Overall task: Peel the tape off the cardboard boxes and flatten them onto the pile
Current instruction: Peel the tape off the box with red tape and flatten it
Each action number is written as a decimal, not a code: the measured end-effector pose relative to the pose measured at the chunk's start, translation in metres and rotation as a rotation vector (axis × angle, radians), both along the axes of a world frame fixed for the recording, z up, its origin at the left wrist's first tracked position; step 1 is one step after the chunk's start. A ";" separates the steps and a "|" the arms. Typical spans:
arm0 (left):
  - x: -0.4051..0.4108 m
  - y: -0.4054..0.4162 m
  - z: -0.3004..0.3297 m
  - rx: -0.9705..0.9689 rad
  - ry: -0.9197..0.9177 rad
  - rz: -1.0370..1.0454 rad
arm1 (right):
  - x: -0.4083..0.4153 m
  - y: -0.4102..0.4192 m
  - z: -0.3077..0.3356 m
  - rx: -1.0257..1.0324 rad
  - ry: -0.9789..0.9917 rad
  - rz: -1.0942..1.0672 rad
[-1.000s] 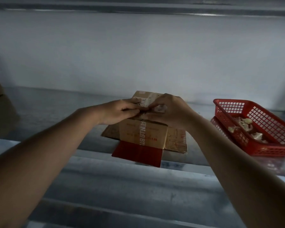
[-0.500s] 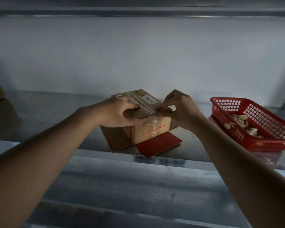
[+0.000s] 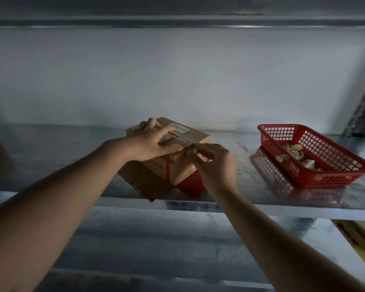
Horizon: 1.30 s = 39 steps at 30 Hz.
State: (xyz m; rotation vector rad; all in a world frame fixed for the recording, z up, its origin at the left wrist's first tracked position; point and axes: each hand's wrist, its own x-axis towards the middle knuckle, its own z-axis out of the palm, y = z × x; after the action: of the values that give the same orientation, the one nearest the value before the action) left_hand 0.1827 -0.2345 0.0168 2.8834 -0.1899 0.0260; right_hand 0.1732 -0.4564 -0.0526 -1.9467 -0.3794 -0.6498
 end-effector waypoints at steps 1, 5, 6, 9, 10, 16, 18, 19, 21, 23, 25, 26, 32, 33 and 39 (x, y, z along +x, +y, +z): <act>0.001 -0.001 -0.005 -0.006 0.024 -0.006 | -0.002 0.004 -0.002 0.026 0.007 -0.014; 0.006 -0.002 -0.012 0.017 0.077 -0.033 | -0.005 0.019 -0.004 0.092 0.026 -0.112; 0.007 -0.003 -0.011 0.022 0.091 -0.029 | -0.004 0.022 -0.004 0.102 0.033 -0.131; 0.011 -0.002 -0.007 0.058 0.118 -0.027 | -0.001 0.025 -0.008 0.111 0.041 -0.149; 0.012 -0.002 -0.005 0.064 0.129 -0.025 | -0.001 0.025 -0.009 0.103 0.037 -0.149; 0.015 -0.006 -0.006 0.030 0.143 -0.027 | -0.001 0.021 -0.001 0.053 0.007 -0.149; 0.014 -0.008 -0.005 0.063 0.133 -0.028 | 0.002 0.016 0.012 -0.040 0.026 -0.126; 0.015 -0.009 -0.003 0.097 0.123 -0.028 | 0.005 0.012 0.021 -0.122 0.034 -0.112; 0.015 -0.010 0.002 0.164 0.092 -0.023 | 0.010 0.004 0.043 -0.326 0.027 -0.088; 0.018 -0.008 0.007 0.224 0.033 -0.032 | 0.014 0.000 0.065 -0.534 -0.019 -0.054; 0.022 -0.004 0.009 0.286 -0.044 -0.061 | 0.016 -0.001 0.082 -0.733 -0.057 0.033; 0.025 -0.001 0.009 0.315 -0.077 -0.067 | 0.017 -0.001 0.087 -0.812 -0.058 0.090; 0.046 0.008 0.000 0.245 -0.083 -0.113 | 0.024 -0.014 0.096 -0.785 0.036 0.189; 0.050 0.009 -0.002 0.199 -0.077 -0.133 | 0.024 -0.015 0.094 -0.772 0.033 0.193; 0.063 0.010 -0.013 0.098 -0.142 -0.198 | 0.022 -0.007 0.098 -0.886 0.008 0.180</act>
State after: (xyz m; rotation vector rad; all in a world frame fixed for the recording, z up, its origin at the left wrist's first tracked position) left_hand 0.2460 -0.2246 0.0036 2.9457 -0.5154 0.1909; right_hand 0.1954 -0.4636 0.0455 -2.6933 -0.9422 -0.3709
